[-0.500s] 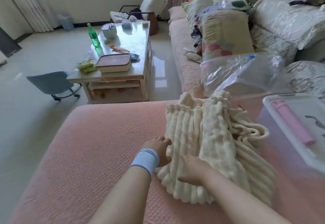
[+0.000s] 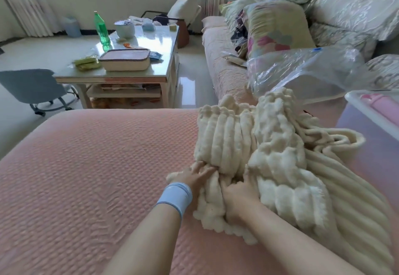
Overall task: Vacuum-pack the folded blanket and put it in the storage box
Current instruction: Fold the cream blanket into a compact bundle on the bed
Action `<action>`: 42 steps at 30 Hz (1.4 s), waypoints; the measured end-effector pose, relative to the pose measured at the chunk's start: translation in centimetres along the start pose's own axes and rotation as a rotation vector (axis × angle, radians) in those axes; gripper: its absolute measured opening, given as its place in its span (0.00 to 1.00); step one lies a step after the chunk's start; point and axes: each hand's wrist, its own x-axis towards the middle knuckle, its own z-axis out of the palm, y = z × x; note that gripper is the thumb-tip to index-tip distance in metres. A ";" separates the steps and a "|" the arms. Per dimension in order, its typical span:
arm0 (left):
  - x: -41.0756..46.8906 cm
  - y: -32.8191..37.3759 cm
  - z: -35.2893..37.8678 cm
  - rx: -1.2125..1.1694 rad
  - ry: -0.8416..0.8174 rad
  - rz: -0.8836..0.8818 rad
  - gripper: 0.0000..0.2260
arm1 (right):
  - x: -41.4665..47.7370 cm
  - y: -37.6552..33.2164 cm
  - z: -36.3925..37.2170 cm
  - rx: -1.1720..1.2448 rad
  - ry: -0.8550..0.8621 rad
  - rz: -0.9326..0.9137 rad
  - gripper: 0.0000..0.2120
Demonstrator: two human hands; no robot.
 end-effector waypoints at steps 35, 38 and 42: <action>-20.4 -2.6 -2.9 -0.265 0.137 -0.438 0.20 | -8.6 -12.3 -8.6 0.384 0.221 -0.023 0.22; -14.7 -4.6 -1.0 -0.251 0.145 -0.478 0.29 | -2.5 -11.7 -7.1 0.377 0.212 -0.012 0.31; -9.2 -7.1 0.8 -0.324 0.146 -0.515 0.29 | 3.2 -11.0 -4.2 0.304 0.076 -0.027 0.37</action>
